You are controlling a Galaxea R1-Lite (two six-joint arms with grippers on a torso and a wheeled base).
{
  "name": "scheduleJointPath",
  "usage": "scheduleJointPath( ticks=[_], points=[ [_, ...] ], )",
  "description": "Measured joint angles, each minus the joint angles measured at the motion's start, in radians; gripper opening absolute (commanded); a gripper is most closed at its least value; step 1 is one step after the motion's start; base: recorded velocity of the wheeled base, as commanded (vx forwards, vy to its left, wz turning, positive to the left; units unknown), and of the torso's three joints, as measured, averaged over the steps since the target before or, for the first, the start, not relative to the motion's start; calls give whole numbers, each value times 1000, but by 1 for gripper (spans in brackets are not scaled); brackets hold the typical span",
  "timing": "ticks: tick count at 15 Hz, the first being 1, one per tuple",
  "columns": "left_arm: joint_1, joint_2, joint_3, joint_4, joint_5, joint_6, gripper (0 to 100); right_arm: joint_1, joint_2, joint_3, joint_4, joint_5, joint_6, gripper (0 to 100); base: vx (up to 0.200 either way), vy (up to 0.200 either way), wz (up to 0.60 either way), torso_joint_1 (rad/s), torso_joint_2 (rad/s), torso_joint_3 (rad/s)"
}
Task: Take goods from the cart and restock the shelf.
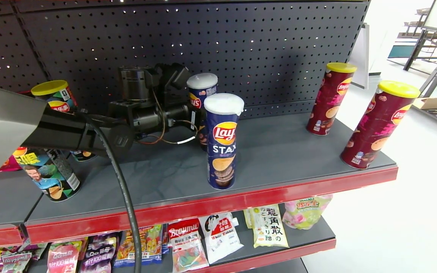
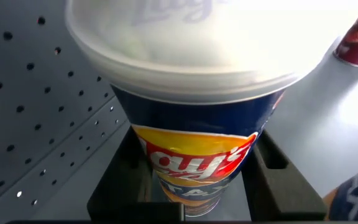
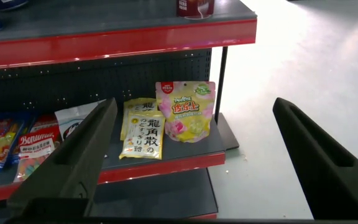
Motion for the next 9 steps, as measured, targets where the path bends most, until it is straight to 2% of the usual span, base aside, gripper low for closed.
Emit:
scheduleJointPath(
  ticks=[1,9],
  points=[
    [-3,1,0,2,1,1,100,0,0,0,0,0,0,100,0,0,0,0,0,0],
    [-9,-13,28,14,10,0,100,0,0,0,0,0,0,100,0,0,0,0,0,0]
  ],
)
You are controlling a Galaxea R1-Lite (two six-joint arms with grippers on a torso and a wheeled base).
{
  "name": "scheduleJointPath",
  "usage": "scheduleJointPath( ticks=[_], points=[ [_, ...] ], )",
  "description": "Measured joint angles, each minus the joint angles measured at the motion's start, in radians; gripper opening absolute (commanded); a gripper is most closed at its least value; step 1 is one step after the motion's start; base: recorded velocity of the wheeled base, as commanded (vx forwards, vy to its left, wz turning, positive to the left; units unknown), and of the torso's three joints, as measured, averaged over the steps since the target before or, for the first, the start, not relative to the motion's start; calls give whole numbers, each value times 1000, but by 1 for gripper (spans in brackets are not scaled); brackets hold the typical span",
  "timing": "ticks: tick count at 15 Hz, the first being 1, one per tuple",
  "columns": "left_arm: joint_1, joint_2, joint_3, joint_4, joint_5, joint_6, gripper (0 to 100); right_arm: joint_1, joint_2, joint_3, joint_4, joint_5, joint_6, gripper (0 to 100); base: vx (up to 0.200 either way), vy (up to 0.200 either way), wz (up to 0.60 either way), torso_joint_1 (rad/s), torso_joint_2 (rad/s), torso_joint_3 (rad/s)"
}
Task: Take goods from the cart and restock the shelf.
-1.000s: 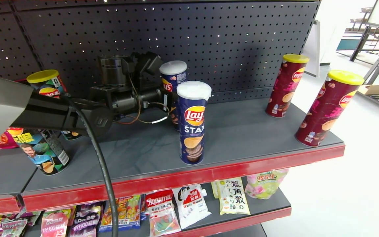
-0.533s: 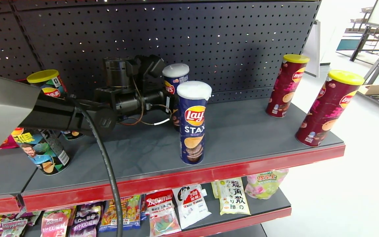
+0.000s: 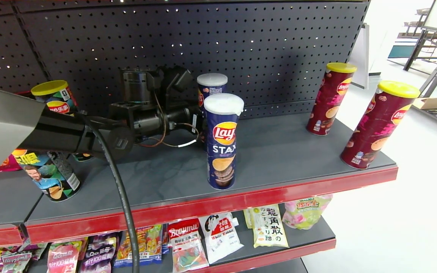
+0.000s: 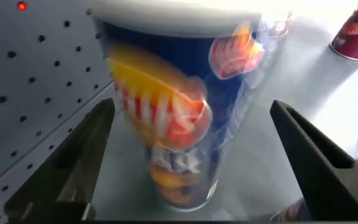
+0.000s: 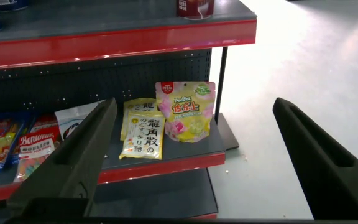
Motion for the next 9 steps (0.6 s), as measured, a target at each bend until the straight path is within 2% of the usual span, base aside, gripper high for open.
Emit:
scheduleJointPath(
  ticks=[9],
  points=[
    [83,-215,336,8,35,6,100,0,0,0,0,0,0,100,0,0,0,0,0,0]
  ],
)
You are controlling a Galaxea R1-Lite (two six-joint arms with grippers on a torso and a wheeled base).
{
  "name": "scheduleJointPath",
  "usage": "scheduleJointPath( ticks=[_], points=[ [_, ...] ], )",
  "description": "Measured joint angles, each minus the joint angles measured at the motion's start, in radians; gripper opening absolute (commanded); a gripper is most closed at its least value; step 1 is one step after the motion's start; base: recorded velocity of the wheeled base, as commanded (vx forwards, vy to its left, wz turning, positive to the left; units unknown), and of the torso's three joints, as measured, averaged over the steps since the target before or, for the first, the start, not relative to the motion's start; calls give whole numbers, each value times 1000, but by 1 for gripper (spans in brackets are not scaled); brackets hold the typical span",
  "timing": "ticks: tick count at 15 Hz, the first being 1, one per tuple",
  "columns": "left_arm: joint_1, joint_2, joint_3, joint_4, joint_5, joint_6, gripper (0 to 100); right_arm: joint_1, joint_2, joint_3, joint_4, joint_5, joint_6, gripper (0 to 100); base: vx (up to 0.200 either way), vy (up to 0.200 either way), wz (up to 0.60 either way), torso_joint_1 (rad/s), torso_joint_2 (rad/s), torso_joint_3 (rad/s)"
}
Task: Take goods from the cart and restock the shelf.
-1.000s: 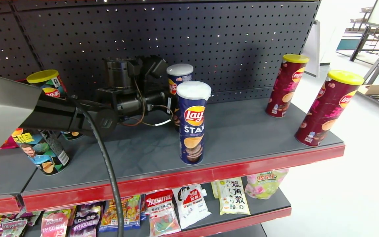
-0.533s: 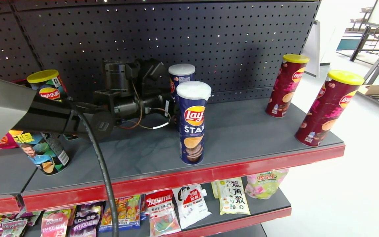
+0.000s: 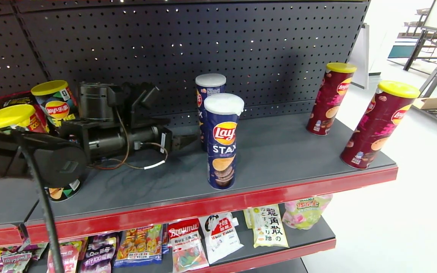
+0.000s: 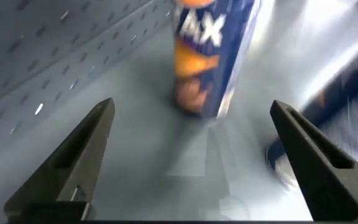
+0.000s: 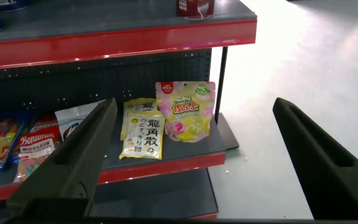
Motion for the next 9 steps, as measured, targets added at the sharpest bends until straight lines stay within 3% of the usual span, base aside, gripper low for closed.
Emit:
scheduleJointPath(
  ticks=[5,8,9],
  points=[
    [10,-279,216,91,20,1,100,0,0,0,0,0,0,100,0,0,0,0,0,0],
    [35,-567,345,227,46,-7,100,0,0,0,0,0,0,100,0,0,0,0,0,0],
    [55,-687,384,277,58,-23,100,0,0,0,0,0,0,100,0,0,0,0,0,0]
  ],
)
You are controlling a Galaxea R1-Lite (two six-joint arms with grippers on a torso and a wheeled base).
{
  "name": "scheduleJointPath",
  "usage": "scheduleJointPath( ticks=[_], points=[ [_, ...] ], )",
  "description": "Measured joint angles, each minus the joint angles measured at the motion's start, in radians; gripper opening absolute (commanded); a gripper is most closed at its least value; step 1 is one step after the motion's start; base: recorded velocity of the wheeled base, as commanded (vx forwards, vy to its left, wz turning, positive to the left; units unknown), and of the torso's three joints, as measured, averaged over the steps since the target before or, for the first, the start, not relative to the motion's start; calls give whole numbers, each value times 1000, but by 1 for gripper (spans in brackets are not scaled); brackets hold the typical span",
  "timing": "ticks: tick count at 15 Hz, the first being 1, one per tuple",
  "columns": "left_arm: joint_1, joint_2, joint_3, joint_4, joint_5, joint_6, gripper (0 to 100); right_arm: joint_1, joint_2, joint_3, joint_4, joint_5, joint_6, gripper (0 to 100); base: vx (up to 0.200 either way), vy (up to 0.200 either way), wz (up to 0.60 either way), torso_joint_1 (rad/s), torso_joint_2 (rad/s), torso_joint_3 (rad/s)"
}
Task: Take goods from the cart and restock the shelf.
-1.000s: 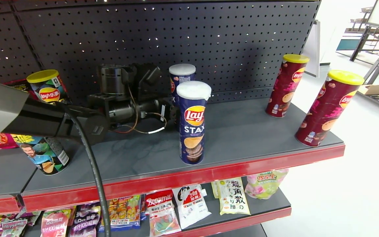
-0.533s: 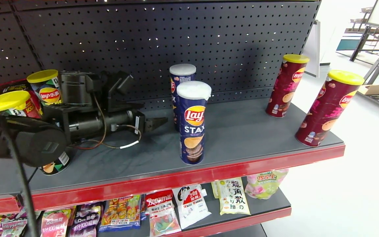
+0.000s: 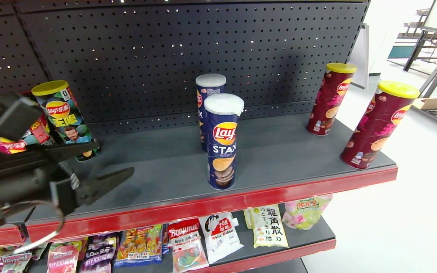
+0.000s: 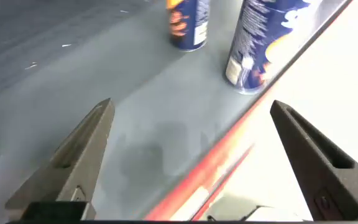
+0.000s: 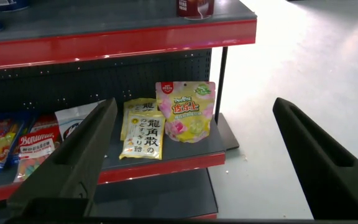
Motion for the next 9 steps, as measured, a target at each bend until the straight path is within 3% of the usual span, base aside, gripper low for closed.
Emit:
scheduleJointPath(
  ticks=[3,6,9],
  points=[
    [68,-344,90,166,24,-101,100,0,0,0,0,0,0,100,0,0,0,0,0,0],
    [111,-626,145,388,60,-166,100,0,0,0,0,0,0,100,0,0,0,0,0,0],
    [128,-786,204,446,229,-183,100,0,0,0,0,0,0,100,0,0,0,0,0,0]
  ],
)
